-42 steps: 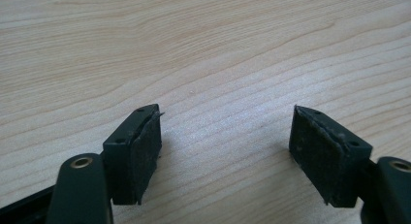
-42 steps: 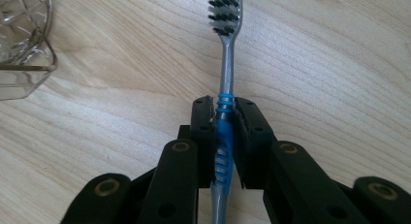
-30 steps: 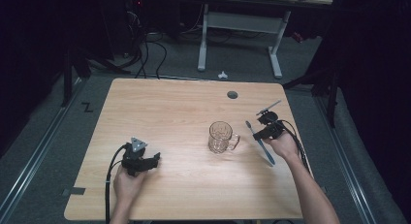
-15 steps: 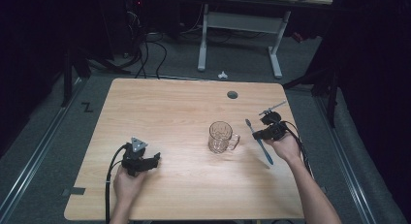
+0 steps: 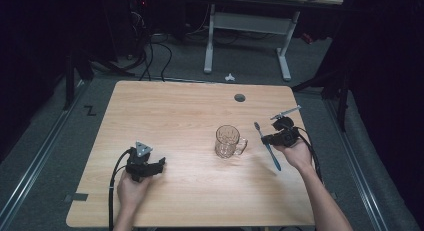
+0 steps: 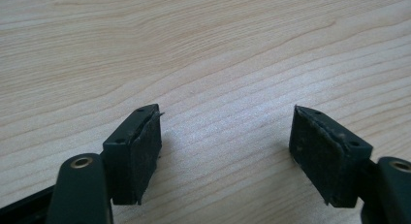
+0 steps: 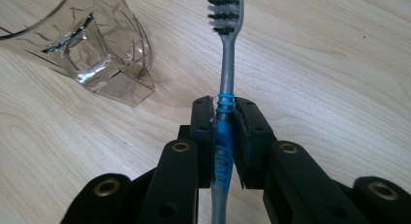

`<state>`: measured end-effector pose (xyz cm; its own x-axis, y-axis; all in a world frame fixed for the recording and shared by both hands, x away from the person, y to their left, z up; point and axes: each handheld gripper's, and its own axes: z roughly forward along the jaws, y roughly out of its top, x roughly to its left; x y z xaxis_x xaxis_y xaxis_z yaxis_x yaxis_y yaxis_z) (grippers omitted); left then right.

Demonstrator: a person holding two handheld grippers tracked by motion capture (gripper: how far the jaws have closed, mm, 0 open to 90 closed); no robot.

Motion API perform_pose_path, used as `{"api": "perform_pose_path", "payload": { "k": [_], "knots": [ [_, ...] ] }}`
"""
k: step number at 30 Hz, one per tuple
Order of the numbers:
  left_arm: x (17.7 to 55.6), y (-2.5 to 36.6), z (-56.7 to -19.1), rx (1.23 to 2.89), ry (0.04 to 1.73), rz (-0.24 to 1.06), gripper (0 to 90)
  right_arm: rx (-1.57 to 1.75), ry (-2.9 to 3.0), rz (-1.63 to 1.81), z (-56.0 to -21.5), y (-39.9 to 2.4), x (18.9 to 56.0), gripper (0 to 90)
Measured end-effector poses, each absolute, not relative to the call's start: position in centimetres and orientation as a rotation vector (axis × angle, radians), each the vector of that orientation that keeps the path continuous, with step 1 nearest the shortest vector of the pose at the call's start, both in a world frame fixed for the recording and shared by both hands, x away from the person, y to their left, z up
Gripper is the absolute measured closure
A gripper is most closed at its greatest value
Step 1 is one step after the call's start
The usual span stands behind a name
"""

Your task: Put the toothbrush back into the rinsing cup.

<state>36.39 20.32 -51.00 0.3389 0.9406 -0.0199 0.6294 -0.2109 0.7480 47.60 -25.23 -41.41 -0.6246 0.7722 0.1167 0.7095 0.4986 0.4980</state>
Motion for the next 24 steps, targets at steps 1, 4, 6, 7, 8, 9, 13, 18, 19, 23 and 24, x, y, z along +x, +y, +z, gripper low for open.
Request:
{"api": "perform_pose_path", "payload": {
  "k": [1,4,6,7,8,9,13,18,19,23,24],
  "knots": [
    [36.4,20.3,-51.0,1.935,1.374,0.595,27.8,1.288,2.613,0.789,-41.4,-25.3,47.5,79.9],
    [36.4,20.3,-51.0,1.936,1.374,0.596,27.8,1.290,2.604,0.813,-41.4,-25.4,47.2,80.0],
    [36.4,20.3,-51.0,1.938,1.374,0.596,27.8,1.292,2.596,0.832,-41.3,-25.4,47.1,79.9],
    [36.4,20.3,-51.0,1.938,1.373,0.597,27.8,1.287,2.592,0.843,-41.3,-25.5,47.0,80.0],
    [36.4,20.3,-51.0,1.938,1.374,0.597,27.8,1.285,2.590,0.854,-41.2,-25.5,46.9,80.0],
    [36.4,20.3,-51.0,1.938,1.373,0.597,27.8,1.283,2.590,0.862,-41.2,-25.5,46.8,80.0],
    [36.4,20.3,-51.0,1.939,1.373,0.598,27.8,1.283,2.581,0.892,-41.2,-25.7,46.5,80.0],
    [36.4,20.3,-51.0,1.940,1.373,0.598,27.8,1.279,2.573,0.926,-41.3,-25.9,46.1,80.1],
    [36.4,20.3,-51.0,1.940,1.373,0.598,27.8,1.277,2.573,0.932,-41.3,-25.9,46.0,80.0],
    [36.4,20.3,-51.0,1.939,1.373,0.598,27.7,1.259,2.565,0.974,-41.2,-25.8,45.5,80.1],
    [36.4,20.3,-51.0,1.939,1.373,0.598,27.7,1.255,2.563,0.990,-41.1,-25.8,45.4,80.1]
  ]
}}
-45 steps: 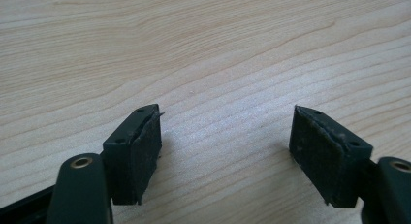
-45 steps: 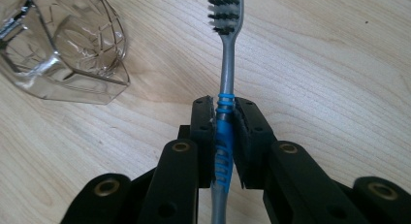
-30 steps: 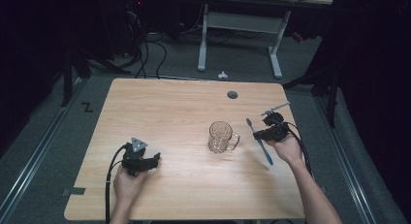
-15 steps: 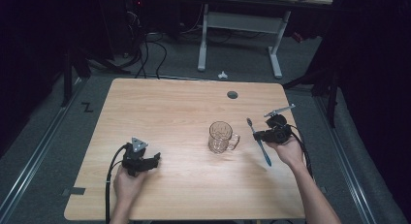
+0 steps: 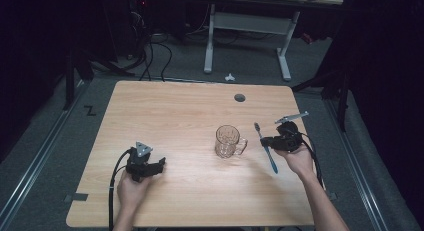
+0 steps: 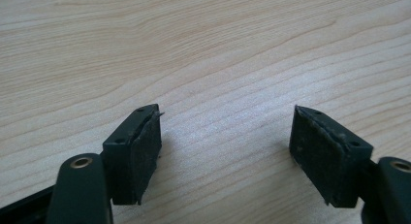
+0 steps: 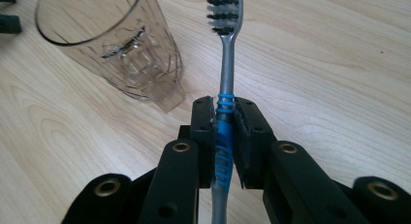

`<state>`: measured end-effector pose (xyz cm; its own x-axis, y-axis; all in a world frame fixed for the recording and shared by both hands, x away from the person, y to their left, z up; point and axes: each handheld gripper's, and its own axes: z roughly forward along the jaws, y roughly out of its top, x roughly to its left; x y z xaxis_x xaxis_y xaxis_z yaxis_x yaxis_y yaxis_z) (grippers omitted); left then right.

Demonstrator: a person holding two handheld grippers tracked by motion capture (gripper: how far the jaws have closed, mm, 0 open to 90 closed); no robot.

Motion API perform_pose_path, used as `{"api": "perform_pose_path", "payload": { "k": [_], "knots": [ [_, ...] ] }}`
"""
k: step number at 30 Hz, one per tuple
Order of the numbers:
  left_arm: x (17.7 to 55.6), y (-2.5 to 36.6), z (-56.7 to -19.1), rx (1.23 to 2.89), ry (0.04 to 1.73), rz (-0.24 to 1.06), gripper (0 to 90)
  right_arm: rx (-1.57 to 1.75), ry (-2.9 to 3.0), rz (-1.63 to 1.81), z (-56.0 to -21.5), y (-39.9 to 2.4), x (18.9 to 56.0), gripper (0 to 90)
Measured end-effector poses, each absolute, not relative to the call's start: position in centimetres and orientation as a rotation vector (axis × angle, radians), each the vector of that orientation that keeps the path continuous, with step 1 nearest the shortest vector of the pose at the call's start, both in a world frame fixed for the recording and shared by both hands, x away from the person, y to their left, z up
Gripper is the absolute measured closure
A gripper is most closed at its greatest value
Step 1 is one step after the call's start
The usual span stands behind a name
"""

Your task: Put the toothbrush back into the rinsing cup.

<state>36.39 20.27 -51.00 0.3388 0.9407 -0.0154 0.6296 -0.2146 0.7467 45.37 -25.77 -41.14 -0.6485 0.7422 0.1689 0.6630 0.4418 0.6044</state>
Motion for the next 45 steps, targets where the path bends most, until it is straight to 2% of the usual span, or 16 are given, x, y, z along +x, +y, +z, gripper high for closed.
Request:
{"api": "perform_pose_path", "payload": {
  "k": [45],
  "knots": [
    [36.4,20.2,-51.0,1.944,1.371,0.603,27.7,1.108,2.450,1.294,-39.3,-23.8,42.9,80.1]
  ]
}}
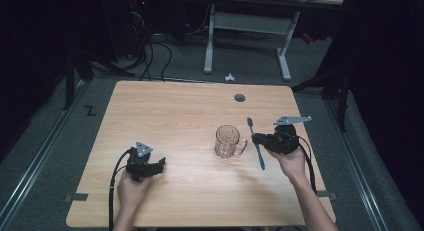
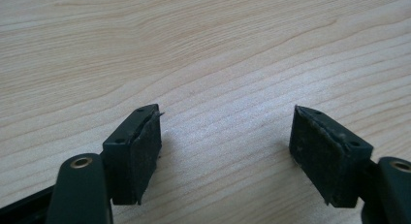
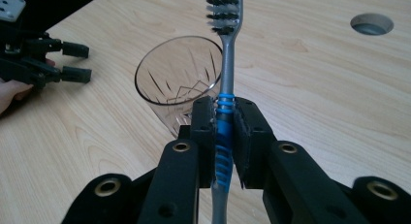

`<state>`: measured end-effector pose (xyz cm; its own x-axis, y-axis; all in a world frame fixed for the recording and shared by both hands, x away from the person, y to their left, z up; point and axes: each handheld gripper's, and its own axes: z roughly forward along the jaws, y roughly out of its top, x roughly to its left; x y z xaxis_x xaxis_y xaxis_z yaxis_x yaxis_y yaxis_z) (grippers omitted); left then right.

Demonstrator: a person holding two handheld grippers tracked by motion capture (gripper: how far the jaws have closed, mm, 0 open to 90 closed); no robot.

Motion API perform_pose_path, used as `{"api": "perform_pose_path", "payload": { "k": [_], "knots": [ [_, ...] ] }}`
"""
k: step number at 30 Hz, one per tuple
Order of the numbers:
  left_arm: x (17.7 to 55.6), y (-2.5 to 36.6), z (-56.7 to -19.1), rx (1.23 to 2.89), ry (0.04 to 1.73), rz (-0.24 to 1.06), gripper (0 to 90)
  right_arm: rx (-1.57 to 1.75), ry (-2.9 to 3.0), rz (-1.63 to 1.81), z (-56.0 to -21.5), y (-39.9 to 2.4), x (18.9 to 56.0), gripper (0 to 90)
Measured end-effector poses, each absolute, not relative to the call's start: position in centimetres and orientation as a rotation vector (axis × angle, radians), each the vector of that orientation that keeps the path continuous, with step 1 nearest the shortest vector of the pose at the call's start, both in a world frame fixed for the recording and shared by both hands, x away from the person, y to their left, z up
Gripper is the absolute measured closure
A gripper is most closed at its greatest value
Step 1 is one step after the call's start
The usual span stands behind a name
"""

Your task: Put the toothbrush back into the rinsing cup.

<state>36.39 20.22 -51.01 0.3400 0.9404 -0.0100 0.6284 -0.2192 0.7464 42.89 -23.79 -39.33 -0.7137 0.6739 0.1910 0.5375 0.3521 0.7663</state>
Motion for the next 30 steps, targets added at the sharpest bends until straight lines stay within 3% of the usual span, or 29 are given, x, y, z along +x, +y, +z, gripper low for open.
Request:
{"api": "perform_pose_path", "payload": {
  "k": [30],
  "knots": [
    [36.4,20.2,-51.0,1.943,1.371,0.603,27.9,1.028,2.324,1.436,-37.9,-21.7,43.5,80.2]
  ]
}}
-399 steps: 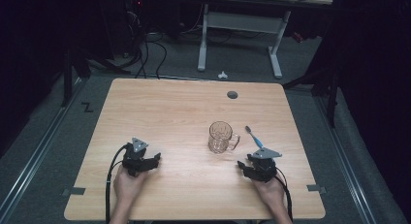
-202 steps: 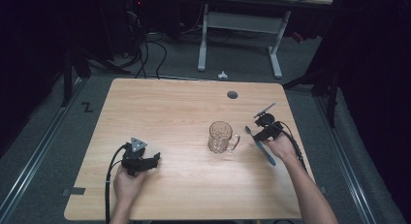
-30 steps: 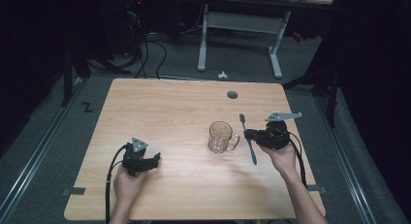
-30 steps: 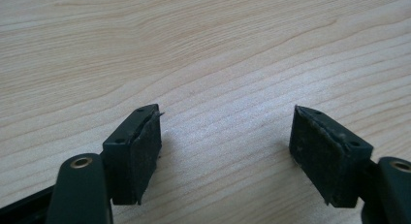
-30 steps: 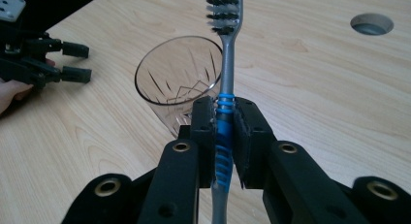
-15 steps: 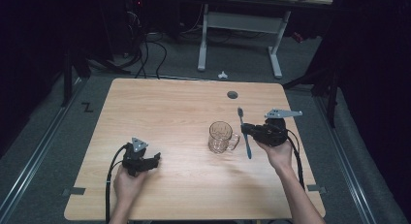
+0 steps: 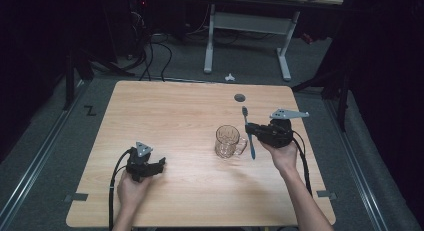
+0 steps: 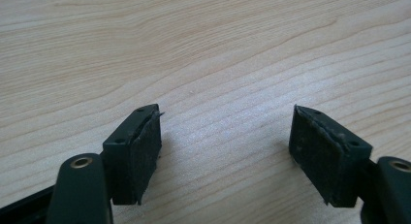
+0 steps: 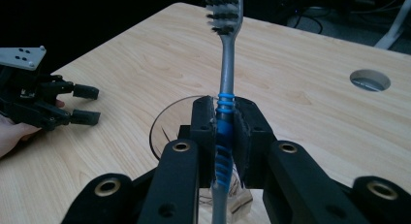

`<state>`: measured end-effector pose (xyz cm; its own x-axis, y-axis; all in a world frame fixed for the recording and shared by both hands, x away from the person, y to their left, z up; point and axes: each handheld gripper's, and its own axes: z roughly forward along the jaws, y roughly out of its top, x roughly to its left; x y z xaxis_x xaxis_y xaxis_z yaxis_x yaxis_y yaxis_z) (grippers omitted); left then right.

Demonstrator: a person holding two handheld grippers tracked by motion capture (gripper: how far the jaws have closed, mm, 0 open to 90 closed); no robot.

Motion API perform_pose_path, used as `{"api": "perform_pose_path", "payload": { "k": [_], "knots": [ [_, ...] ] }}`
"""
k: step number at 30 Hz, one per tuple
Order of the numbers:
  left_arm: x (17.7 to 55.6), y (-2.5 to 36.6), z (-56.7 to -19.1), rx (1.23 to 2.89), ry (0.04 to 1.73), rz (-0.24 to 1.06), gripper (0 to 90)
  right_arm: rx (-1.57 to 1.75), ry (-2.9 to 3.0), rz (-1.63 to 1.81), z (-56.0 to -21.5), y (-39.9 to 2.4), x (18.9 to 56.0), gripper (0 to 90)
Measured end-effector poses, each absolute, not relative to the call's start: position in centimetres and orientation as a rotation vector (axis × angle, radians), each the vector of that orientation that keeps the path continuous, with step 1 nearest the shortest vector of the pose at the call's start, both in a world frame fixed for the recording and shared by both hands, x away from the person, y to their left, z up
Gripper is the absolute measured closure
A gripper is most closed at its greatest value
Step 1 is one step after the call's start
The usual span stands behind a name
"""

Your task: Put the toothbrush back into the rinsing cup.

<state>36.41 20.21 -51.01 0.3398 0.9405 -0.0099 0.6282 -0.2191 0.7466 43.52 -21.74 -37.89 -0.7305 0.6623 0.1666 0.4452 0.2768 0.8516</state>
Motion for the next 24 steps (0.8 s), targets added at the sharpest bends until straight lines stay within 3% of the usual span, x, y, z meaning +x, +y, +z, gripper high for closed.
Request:
{"api": "perform_pose_path", "payload": {
  "k": [24],
  "knots": [
    [36.4,20.2,-51.0,1.943,1.369,0.605,27.8,0.996,2.248,1.457,-36.5,-20.9,44.7,80.2]
  ]
}}
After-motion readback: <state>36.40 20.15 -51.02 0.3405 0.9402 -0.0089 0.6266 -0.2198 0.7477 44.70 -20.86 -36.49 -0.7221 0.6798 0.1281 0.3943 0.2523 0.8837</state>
